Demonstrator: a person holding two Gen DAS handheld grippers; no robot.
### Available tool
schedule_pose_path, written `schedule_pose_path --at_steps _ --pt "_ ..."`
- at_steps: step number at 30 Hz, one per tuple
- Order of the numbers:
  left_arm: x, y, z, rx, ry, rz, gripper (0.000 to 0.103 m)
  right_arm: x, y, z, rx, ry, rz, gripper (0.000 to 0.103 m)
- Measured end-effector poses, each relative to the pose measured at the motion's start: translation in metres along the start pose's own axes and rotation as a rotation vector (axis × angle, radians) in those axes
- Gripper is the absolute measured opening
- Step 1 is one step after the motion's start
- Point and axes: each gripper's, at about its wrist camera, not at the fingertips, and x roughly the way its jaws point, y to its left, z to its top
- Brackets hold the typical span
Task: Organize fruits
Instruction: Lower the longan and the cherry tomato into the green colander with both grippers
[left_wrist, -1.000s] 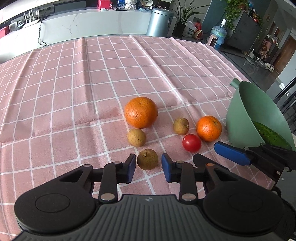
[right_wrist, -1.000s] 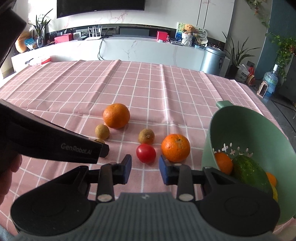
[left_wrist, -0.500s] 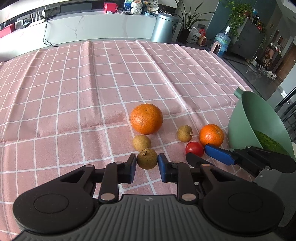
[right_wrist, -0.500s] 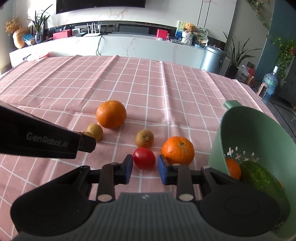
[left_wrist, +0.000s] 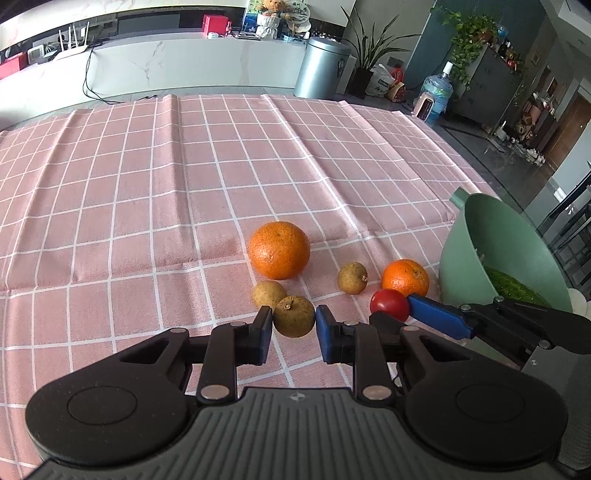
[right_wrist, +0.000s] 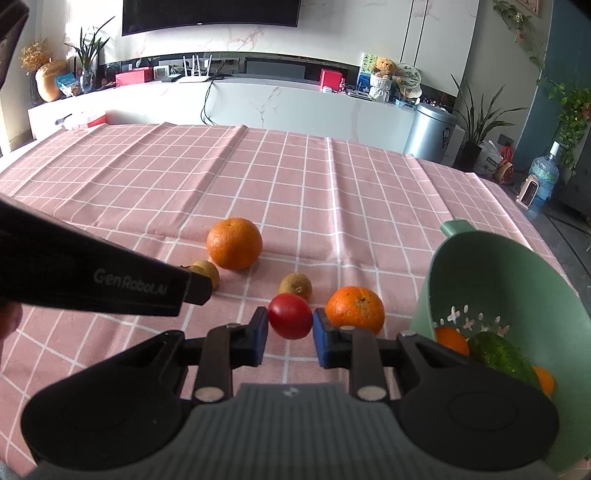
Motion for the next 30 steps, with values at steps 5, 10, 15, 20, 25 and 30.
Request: schedule_pose_path --at_steps 5,10,15,20,25,30 --pt "-0.014 -0.012 0.001 -0.007 -0.029 -0.016 0.028 -0.035 -0.017 0.005 0.043 -0.037 0.014 0.022" --pt "-0.03 -0.039 0.006 0.027 -0.065 -0.044 0.028 -0.072 -0.04 0.009 0.081 -0.097 0.011 0.022" --pt "-0.04 -0.077 0.016 0.089 -0.094 -0.081 0.028 -0.101 -0.065 0.003 0.113 -0.13 -0.022 0.022" --pt "-0.031 -0.116 0.029 0.15 -0.08 -0.106 0.028 -0.113 -0.099 -0.004 0.161 -0.13 -0.083 0.022" --pt "-0.011 -0.153 0.041 0.235 -0.043 -0.12 0.028 -0.111 -0.133 -0.01 0.215 -0.097 -0.121 0.022" --pt "0.017 -0.17 0.051 0.255 0.021 -0.112 0.028 -0.089 -0.161 -0.011 0.262 -0.021 -0.107 0.022"
